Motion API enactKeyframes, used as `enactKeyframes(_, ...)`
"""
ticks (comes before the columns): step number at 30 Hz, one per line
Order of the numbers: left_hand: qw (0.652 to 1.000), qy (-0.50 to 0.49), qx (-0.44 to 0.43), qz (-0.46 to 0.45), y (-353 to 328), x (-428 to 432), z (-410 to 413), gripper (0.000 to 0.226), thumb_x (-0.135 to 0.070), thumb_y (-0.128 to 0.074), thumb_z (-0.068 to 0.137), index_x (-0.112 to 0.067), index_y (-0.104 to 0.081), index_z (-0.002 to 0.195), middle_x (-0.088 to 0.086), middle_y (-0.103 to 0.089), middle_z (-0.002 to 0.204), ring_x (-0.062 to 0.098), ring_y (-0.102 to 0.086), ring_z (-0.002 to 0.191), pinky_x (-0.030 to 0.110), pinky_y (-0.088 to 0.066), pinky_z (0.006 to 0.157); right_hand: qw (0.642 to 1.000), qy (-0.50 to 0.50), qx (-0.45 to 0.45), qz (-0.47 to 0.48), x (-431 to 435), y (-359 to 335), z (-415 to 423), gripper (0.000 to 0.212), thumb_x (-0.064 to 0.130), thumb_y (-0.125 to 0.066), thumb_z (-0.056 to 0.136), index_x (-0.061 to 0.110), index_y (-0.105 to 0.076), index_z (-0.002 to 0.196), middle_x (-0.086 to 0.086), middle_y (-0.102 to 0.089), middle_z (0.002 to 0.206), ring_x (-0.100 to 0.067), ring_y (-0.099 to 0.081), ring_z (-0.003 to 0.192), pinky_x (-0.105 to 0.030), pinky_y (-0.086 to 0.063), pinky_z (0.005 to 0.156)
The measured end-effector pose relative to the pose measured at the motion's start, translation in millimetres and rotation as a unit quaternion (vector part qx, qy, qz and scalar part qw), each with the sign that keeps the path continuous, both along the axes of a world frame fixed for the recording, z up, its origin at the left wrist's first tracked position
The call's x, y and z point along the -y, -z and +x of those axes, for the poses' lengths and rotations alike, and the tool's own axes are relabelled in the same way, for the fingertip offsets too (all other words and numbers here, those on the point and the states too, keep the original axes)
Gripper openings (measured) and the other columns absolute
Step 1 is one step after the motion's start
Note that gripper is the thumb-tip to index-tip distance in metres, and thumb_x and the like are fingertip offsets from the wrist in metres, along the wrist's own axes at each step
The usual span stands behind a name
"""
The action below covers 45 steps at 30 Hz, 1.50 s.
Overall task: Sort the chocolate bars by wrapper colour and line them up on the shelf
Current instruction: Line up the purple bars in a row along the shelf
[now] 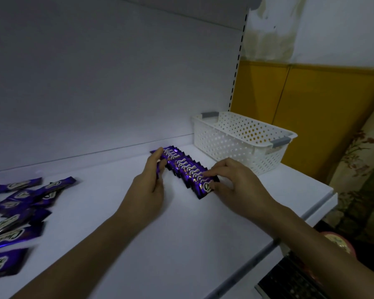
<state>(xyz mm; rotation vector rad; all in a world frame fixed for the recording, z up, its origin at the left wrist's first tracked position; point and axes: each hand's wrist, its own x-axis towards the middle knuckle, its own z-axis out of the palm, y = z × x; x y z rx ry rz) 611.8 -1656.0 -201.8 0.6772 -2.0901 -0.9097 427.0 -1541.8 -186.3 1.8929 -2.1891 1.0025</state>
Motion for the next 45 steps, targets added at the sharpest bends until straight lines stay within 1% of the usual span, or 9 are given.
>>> enactKeyframes(5, 1.0, 0.003, -0.007, -0.006, -4, -2, -2, 0.065, -0.013, -0.044, 0.099, -0.034, -0.01, 0.15, 0.0, -0.066, 0.117, 0.016, -0.062, 0.103, 0.027, -0.045, 0.086, 0.996, -0.037, 0.075, -0.025, 21, -12, 26, 0.022, 0.018, -0.059, 0.091, 0.021, -0.069, 0.11, 0.0, -0.064, 0.106, -0.01, -0.058, 0.096, -0.017, -0.042, 0.084)
enactKeyframes(9, 0.998, 0.058, 0.021, -0.018, -5, -3, 1, 0.071, -0.007, -0.046, 0.098, -0.042, -0.006, 0.145, -0.003, -0.064, 0.085, 0.0, -0.059, 0.071, 0.009, -0.043, 0.067, 0.99, -0.1, 0.096, -0.023, 36, -23, 49, 0.03, 0.02, -0.062, 0.09, 0.021, -0.065, 0.119, 0.0, -0.062, 0.107, -0.007, -0.055, 0.096, -0.013, -0.04, 0.086)
enactKeyframes(13, 0.997, 0.07, 0.027, -0.012, -5, -3, 2, 0.069, -0.008, -0.049, 0.096, -0.037, -0.014, 0.148, -0.001, -0.065, 0.082, -0.001, -0.056, 0.064, 0.011, -0.042, 0.068, 0.983, -0.108, 0.149, -0.019, 41, -29, 54, 0.011, 0.011, -0.07, 0.081, 0.02, -0.073, 0.086, 0.002, -0.063, 0.093, -0.012, -0.06, 0.09, -0.029, -0.049, 0.085)
enactKeyframes(17, 0.998, 0.065, -0.003, -0.009, -8, -7, 0, 0.014, -0.018, -0.055, 0.095, -0.03, -0.058, 0.1, -0.021, -0.065, 0.07, -0.004, -0.061, 0.065, 0.01, -0.042, 0.06, 0.925, -0.087, 0.36, -0.082, 37, -34, 45, 0.012, 0.008, -0.067, 0.085, 0.016, -0.068, 0.076, -0.002, -0.069, 0.072, -0.012, -0.064, 0.066, -0.025, -0.052, 0.065)
enactKeyframes(19, 0.998, 0.05, 0.01, -0.028, -9, -7, 0, 0.02, -0.018, -0.053, 0.096, -0.021, -0.057, 0.076, -0.023, -0.06, 0.061, -0.004, -0.054, 0.058, 0.009, -0.038, 0.057, 0.913, -0.076, 0.394, -0.075, 33, -35, 39, 0.011, 0.01, -0.067, 0.085, 0.015, -0.069, 0.076, -0.002, -0.069, 0.07, -0.01, -0.063, 0.062, -0.021, -0.051, 0.06)
enactKeyframes(28, 0.997, 0.07, 0.018, -0.001, -15, -10, 1, 0.027, -0.019, -0.058, 0.094, -0.028, -0.058, 0.068, -0.019, -0.058, 0.054, -0.003, -0.051, 0.053, 0.009, -0.035, 0.053, 0.942, -0.135, 0.306, -0.034, 14, -38, 25, 0.008, 0.013, -0.073, 0.08, 0.02, -0.071, 0.083, 0.002, -0.068, 0.069, -0.011, -0.06, 0.066, -0.019, -0.048, 0.062)
enactKeyframes(33, 0.949, 0.051, 0.114, -0.29, -16, -17, 4, 0.02, -0.034, -0.058, 0.089, -0.018, -0.068, 0.083, -0.008, -0.059, 0.071, 0.011, -0.056, 0.063, 0.028, -0.045, 0.056, 0.982, -0.125, 0.14, 0.033, -2, -41, 21, 0.017, 0.02, -0.074, 0.079, 0.022, -0.073, 0.096, 0.011, -0.068, 0.078, -0.013, -0.062, 0.07, -0.025, -0.049, 0.065)
enactKeyframes(39, 0.875, 0.053, 0.116, -0.467, -19, -28, 8, 0.031, -0.028, -0.047, 0.082, -0.014, -0.074, 0.086, 0.002, -0.067, 0.076, 0.021, -0.067, 0.064, 0.029, -0.049, 0.04, 0.968, -0.122, 0.212, 0.063, -30, -30, 14, 0.017, 0.008, -0.07, 0.082, 0.016, -0.073, 0.097, -0.001, -0.074, 0.088, -0.016, -0.07, 0.079, -0.03, -0.057, 0.074)
enactKeyframes(45, 0.951, -0.041, 0.113, -0.285, -11, -22, 5, 0.026, -0.035, -0.062, 0.088, -0.031, -0.063, 0.113, -0.015, -0.048, 0.071, 0.014, -0.054, 0.069, 0.026, -0.039, 0.062, 0.978, -0.064, 0.175, 0.09, -37, -25, -6, 0.025, 0.002, -0.068, 0.082, 0.026, -0.073, 0.083, 0.013, -0.071, 0.078, 0.002, -0.064, 0.072, -0.013, -0.048, 0.063)
